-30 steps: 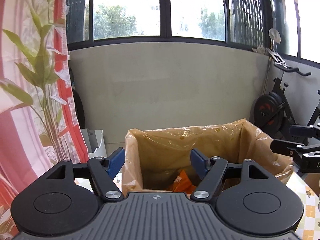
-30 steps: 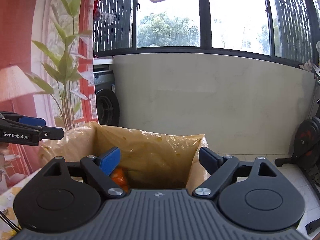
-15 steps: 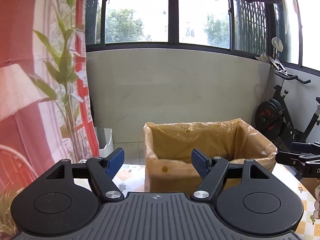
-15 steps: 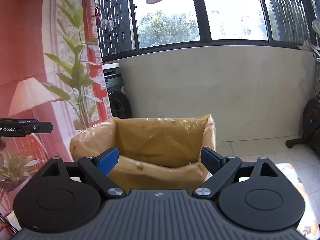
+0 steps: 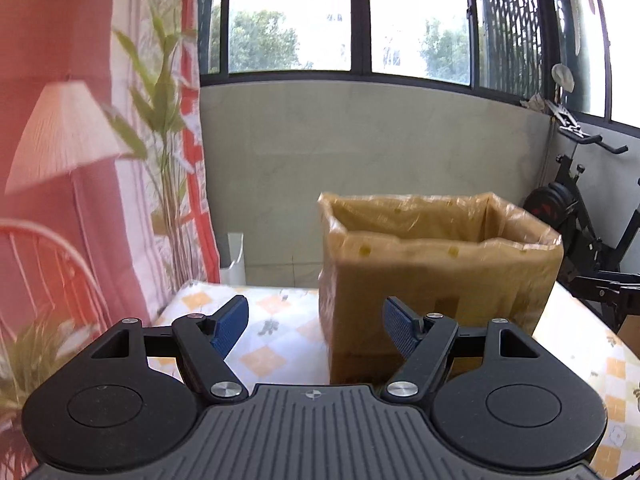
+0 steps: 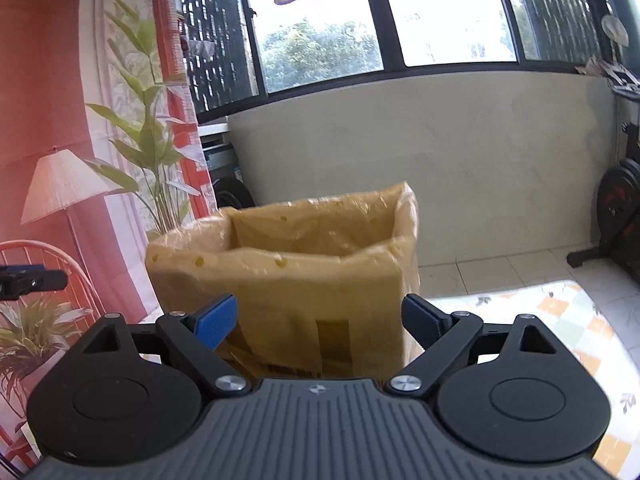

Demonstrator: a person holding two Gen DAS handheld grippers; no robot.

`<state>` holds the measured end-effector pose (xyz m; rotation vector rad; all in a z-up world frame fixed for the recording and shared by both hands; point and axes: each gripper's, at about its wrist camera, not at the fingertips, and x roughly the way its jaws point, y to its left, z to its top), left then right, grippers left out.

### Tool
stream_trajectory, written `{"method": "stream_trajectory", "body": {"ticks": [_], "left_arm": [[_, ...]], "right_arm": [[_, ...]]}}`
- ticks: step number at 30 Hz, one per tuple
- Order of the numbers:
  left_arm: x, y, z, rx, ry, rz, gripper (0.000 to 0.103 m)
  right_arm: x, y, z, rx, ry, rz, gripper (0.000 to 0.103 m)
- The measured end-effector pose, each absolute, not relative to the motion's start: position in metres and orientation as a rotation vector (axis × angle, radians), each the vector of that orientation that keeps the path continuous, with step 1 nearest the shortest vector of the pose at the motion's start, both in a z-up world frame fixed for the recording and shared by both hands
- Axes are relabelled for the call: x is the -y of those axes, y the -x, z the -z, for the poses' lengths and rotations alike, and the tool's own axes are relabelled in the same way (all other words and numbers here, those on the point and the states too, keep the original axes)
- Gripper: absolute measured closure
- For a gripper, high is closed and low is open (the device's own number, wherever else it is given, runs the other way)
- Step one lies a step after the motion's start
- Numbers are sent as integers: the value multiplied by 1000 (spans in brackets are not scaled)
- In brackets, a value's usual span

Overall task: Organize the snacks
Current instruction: 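Move both grippers back down to the snack pile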

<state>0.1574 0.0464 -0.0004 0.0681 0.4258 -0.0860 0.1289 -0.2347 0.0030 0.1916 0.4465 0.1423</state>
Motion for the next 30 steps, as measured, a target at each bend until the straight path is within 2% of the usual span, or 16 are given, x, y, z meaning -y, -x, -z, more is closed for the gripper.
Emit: {"method": "stream_trajectory", "body": {"ticks": [10, 14, 21, 30], "left_arm": [[-53, -153, 54, -508, -39, 114, 27], [-52, -153, 79, -561, -31, 131, 27], [-50, -158, 103, -614, -35, 172, 27], [-48, -184, 130, -686, 3, 171, 24]], "right_arm": [[209, -120, 45, -567, -140, -148, 12], [190, -120, 73, -673, -128, -179, 0], [171, -130, 99, -781, -27, -111, 0], [171, -117, 104, -743, -24, -121, 3]]}}
